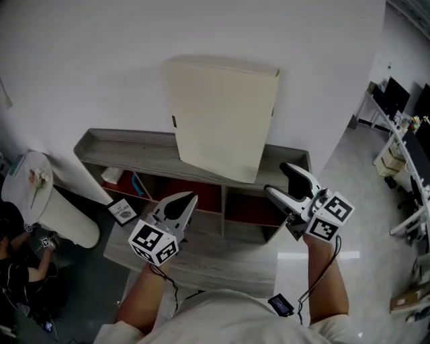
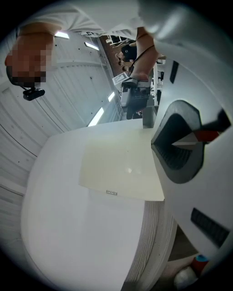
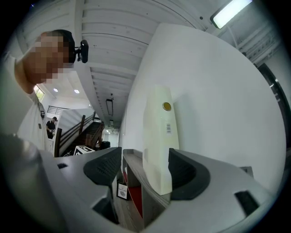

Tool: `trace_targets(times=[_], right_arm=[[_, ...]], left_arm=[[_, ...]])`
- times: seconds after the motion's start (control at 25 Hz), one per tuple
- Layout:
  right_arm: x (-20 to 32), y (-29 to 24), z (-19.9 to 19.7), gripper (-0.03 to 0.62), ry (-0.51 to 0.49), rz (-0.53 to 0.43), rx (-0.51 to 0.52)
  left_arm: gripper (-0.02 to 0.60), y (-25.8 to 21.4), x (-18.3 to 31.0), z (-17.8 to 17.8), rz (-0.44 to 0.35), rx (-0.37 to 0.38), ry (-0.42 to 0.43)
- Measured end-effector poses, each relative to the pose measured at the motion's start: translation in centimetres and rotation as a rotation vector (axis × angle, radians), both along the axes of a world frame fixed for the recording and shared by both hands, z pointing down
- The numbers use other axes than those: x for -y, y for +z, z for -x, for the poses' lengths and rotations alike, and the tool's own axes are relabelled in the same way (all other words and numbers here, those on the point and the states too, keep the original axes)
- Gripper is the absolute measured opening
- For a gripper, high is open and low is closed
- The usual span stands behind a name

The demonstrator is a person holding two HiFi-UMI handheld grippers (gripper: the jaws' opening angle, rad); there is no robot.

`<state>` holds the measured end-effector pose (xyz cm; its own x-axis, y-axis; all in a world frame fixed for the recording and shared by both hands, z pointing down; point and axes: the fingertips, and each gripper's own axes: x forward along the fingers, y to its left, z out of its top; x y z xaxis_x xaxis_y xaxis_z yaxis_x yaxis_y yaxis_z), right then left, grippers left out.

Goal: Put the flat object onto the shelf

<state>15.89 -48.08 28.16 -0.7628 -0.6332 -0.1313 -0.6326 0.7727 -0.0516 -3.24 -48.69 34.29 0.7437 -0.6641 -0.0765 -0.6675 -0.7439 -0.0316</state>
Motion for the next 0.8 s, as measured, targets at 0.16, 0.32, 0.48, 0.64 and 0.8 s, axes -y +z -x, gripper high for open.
trace_targets(times=[0.16, 0.32, 0.48, 0.64, 0.8], right_arm=[[-2.5, 0.7, -0.3, 0.316, 0.005, -0.009, -0.013], [-4.8, 1.7, -0.8, 0.314, -0.011, 0.006, -0.005], [-7.3, 2.9, -0.9, 0.314, -0.026, 0.012, -0.003], [-10.2, 4.0, -0.6, 0.266, -0.054, 0.008, 0.001], [-12.6, 5.3, 0.6, 0.213, -0.103, 0.012, 0.006]], left_arm=[[0.012, 0.1, -2.1, -1.5, -0.002, 0.009, -0.007], [0.012, 0.3, -4.4, -2.3, 0.000, 0.013, -0.023], [0.012, 0.8, -7.0, -2.8, 0.000, 0.014, -0.043], [0.012, 1.8, -9.9, -3.0, 0.022, 0.024, -0.065], [0.012, 2.7, -12.3, -2.1, 0.036, 0.035, -0.085]])
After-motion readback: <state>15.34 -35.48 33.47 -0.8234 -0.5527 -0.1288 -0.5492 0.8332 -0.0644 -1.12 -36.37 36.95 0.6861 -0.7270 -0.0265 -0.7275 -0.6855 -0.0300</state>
